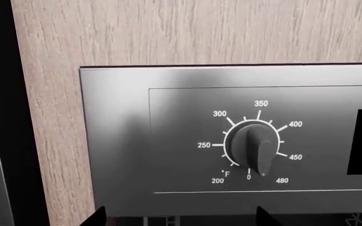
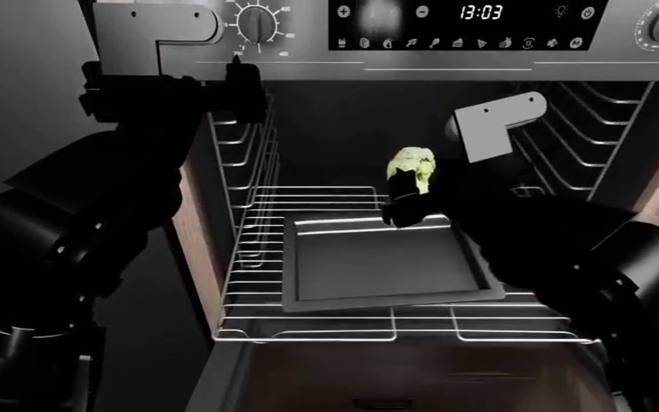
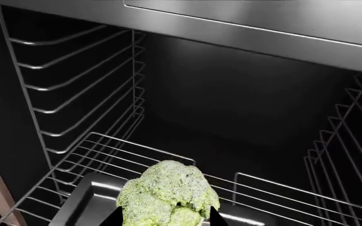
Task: Place the broccoli on the rack of the oven.
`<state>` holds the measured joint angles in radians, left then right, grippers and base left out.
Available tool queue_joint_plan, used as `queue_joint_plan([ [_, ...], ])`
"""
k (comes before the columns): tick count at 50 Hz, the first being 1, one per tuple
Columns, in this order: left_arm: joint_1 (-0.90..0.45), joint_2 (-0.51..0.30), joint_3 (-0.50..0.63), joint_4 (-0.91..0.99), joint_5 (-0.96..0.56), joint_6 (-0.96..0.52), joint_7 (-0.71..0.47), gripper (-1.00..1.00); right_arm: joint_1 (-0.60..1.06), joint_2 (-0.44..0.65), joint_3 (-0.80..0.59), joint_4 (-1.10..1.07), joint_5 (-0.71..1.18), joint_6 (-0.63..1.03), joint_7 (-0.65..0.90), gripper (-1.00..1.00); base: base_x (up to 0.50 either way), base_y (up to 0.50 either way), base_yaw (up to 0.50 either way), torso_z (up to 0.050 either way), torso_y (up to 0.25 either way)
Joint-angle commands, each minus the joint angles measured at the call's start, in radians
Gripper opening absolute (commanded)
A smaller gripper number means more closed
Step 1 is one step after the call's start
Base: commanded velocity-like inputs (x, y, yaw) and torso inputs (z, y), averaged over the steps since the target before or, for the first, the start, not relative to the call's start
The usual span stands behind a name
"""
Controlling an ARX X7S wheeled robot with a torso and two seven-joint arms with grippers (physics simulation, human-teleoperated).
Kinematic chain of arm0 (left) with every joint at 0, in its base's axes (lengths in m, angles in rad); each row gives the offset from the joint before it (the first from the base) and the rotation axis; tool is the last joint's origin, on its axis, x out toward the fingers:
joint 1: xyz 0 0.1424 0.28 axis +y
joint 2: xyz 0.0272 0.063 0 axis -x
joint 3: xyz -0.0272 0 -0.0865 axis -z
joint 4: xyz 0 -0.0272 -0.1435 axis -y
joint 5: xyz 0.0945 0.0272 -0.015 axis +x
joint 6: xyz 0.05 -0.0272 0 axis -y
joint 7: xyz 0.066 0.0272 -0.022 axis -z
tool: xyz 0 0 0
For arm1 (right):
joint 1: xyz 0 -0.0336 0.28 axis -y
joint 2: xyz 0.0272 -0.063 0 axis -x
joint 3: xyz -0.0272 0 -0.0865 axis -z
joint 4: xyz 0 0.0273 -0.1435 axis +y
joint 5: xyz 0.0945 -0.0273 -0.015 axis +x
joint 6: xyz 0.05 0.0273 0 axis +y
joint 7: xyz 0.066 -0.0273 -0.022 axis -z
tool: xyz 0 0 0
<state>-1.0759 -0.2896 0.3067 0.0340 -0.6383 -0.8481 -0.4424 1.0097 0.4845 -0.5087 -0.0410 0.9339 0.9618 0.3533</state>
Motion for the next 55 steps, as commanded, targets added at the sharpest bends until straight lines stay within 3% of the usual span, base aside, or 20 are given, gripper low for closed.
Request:
queue_joint_plan([
  [1, -0.007, 0.001, 0.004, -0.008, -0.003, 0.003, 0.004, 1.00, -0.023, -0.011, -0.011, 0.040, -0.019, -0.025, -0.030, -1.00, 0.00, 0.00, 0.00, 0.000, 0.000],
  [55, 0.005, 0.003, 0.021, -0.008, -0.012, 0.022, -0.009, 1.00, -0.091, -0.055, -0.043, 0.189, -0.049, -0.121, -0.101, -1.00, 0.00, 0.00, 0.00, 0.000, 0.000],
])
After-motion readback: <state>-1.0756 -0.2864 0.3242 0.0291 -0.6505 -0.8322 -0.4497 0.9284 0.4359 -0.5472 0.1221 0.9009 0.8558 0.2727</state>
